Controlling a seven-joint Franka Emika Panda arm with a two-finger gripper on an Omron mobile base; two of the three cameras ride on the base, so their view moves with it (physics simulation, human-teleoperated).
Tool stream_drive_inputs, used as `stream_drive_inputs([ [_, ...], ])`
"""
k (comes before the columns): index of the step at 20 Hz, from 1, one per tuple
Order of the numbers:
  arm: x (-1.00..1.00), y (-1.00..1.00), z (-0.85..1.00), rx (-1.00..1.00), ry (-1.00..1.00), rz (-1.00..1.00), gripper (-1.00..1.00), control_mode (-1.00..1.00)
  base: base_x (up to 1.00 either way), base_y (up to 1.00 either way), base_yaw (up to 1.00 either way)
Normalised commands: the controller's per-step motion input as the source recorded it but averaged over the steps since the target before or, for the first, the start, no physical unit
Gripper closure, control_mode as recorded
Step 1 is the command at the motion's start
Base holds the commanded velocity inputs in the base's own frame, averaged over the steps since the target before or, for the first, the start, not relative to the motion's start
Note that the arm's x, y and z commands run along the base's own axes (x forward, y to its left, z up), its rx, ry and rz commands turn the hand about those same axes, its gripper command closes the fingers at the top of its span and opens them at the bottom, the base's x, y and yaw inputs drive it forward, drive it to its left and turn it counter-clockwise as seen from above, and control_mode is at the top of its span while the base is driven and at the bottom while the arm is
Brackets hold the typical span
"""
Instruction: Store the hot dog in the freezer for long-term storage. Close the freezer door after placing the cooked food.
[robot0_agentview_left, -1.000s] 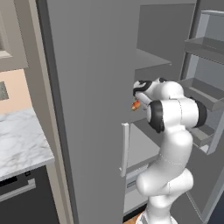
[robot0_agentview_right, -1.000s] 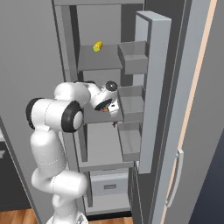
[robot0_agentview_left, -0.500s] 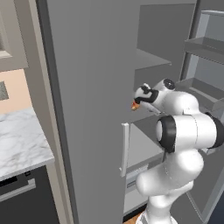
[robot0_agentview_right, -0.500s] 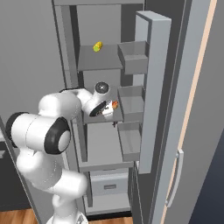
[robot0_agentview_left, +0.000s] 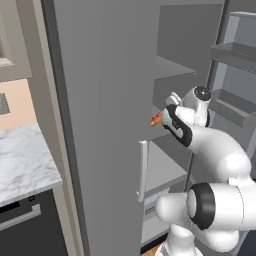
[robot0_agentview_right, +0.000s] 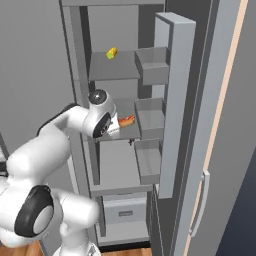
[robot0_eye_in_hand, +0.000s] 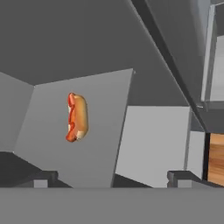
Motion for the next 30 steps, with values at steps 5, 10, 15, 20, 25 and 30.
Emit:
stream_drive_inputs([
  [5,-0.95,-0.18,0.82,0.00,0.02,0.00,-1.00,-1.00,0.00,0.00,0.00],
  [10,-0.75,-0.11,0.29,0.00,0.03,0.01,-1.00,-1.00,0.00,0.00,0.00],
  [15,-0.65,0.02,0.40,-0.15,0.04,0.13,-1.00,-1.00,0.00,0.00,0.00],
  [20,-0.71,0.00,0.24,-0.17,0.03,0.17,-1.00,-1.00,0.00,0.00,0.00],
  [25,-0.82,0.00,0.23,-0.12,0.00,0.23,-1.00,-1.00,0.00,0.00,0.00],
  [30,-0.69,0.14,0.30,-0.11,0.01,0.28,-1.00,-1.00,0.00,0.00,0.00],
])
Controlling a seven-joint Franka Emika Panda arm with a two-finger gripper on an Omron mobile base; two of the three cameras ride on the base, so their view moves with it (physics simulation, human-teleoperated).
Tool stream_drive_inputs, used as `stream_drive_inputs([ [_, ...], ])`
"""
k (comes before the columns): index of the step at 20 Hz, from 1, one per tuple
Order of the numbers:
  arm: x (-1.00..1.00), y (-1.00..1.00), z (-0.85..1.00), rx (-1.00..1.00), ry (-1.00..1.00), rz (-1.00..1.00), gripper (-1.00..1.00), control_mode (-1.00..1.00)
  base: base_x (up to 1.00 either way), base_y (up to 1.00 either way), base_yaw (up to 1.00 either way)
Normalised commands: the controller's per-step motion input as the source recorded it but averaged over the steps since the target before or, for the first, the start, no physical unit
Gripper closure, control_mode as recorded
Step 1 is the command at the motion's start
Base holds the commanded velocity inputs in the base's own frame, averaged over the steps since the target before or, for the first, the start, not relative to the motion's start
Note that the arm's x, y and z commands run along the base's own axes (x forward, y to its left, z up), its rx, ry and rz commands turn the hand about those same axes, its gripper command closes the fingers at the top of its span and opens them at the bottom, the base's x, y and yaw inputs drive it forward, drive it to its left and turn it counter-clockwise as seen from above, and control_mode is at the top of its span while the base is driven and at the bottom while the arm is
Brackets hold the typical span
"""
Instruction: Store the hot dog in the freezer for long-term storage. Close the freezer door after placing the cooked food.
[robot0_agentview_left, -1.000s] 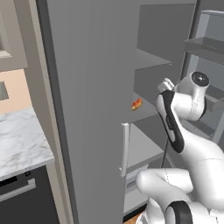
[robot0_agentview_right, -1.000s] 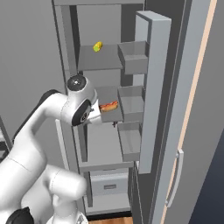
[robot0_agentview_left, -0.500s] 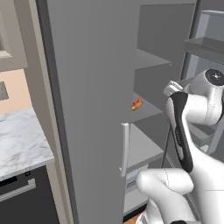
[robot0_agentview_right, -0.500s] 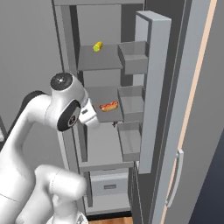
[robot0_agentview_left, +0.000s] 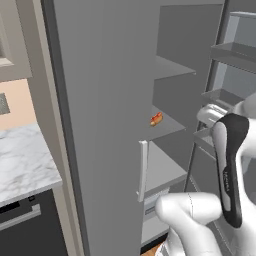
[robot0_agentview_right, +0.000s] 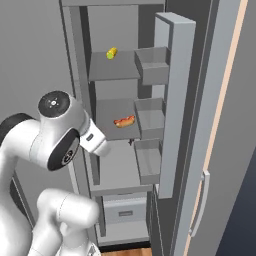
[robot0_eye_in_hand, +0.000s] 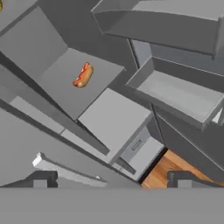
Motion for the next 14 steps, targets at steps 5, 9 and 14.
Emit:
stream_drive_inputs([
  [5,-0.30,0.41,0.36,-0.12,0.15,0.35,-1.00,-1.00,0.00,0.00,0.00],
  [9,-0.33,0.60,0.20,-0.27,0.19,0.22,-1.00,-1.00,0.00,0.00,0.00],
  [14,-0.38,0.35,-0.06,-0.22,0.15,0.13,-1.00,-1.00,0.00,0.00,0.00],
])
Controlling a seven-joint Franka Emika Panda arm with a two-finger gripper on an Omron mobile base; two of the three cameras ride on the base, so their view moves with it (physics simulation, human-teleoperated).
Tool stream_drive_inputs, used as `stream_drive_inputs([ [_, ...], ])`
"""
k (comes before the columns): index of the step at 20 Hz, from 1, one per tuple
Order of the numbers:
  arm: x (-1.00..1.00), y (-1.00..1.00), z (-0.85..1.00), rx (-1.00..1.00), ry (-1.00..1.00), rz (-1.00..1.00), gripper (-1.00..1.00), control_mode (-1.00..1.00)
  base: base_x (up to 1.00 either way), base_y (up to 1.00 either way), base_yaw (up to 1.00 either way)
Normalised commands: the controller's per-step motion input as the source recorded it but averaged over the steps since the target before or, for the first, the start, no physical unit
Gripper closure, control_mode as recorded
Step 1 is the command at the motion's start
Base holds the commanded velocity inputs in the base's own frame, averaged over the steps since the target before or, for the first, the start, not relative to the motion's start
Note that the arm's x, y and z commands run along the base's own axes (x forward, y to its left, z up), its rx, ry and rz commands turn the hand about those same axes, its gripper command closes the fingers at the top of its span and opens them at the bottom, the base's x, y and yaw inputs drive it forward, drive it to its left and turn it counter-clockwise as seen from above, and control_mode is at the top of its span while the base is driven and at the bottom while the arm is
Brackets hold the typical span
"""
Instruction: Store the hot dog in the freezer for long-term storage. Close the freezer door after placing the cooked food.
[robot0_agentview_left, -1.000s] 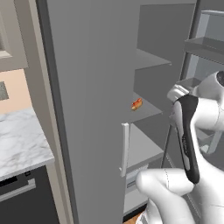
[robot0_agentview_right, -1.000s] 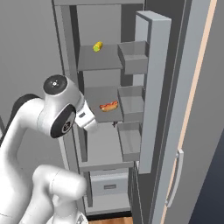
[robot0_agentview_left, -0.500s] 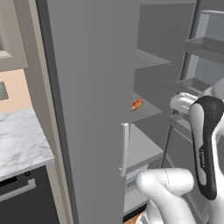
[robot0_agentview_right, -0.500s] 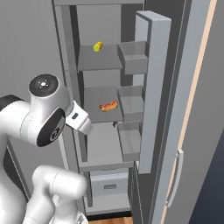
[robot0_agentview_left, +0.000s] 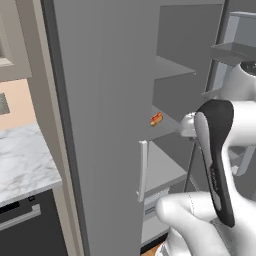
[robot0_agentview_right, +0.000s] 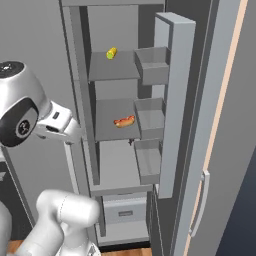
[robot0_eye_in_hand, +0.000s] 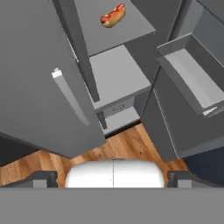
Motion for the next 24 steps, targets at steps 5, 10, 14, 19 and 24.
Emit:
stream_drive_inputs([
  [5,-0.28,0.12,-0.34,-0.20,0.14,0.00,-1.00,-1.00,0.00,0.00,0.00],
  [10,0.00,-0.01,-0.24,0.06,0.17,0.00,-1.00,-1.00,0.00,0.00,0.00],
  [14,0.09,-0.22,-0.18,0.16,0.11,0.01,-1.00,-1.00,0.00,0.00,0.00],
  [19,0.00,-0.09,-0.46,0.01,0.12,0.00,-1.00,-1.00,0.00,0.00,0.00],
  [24,0.00,0.00,-0.09,0.00,0.01,0.00,-1.00,-1.00,0.00,0.00,0.00],
])
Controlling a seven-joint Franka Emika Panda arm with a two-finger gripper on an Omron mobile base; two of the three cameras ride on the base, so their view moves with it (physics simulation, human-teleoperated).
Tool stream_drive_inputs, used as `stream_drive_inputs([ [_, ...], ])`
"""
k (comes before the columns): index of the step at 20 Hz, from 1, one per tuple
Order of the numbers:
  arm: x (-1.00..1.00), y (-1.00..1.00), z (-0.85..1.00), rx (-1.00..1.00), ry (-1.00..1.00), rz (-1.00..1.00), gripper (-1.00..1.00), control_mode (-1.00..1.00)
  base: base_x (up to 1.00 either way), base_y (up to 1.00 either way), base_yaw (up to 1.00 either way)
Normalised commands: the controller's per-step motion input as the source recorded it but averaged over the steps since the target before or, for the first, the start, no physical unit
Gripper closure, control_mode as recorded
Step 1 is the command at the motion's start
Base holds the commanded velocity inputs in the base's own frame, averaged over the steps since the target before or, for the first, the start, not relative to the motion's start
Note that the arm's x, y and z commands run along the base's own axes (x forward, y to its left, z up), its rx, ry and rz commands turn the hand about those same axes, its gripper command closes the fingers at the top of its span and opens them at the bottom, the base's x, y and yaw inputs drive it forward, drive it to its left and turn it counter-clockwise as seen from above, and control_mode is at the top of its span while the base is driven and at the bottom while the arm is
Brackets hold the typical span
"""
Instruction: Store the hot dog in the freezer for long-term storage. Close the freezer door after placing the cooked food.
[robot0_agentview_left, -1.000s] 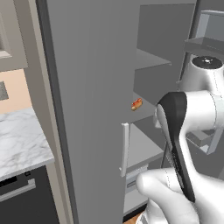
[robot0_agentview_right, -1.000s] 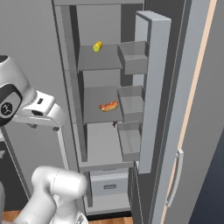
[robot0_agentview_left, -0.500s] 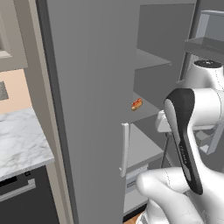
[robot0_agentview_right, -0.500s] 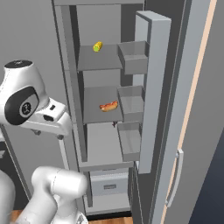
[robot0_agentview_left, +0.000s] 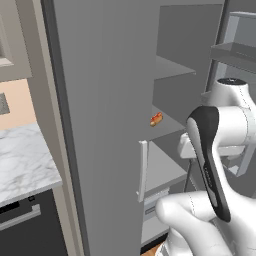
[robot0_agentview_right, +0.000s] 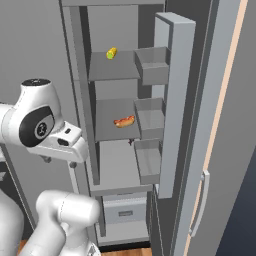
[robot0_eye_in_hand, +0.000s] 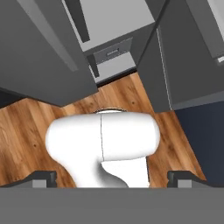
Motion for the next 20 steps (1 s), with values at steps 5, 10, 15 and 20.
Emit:
stream_drive_inputs([
  [5,-0.01,0.00,0.00,0.00,0.00,0.00,-1.00,-1.00,0.00,0.00,0.00],
  [10,-0.15,0.00,0.00,0.00,-0.01,0.12,-1.00,-1.00,0.00,0.00,0.00],
  [15,0.00,0.00,0.00,0.00,0.00,0.00,-1.00,1.00,-0.45,-0.03,0.17],
  [20,0.00,0.00,0.00,0.00,0.00,0.00,-1.00,1.00,-0.63,-0.08,0.13],
])
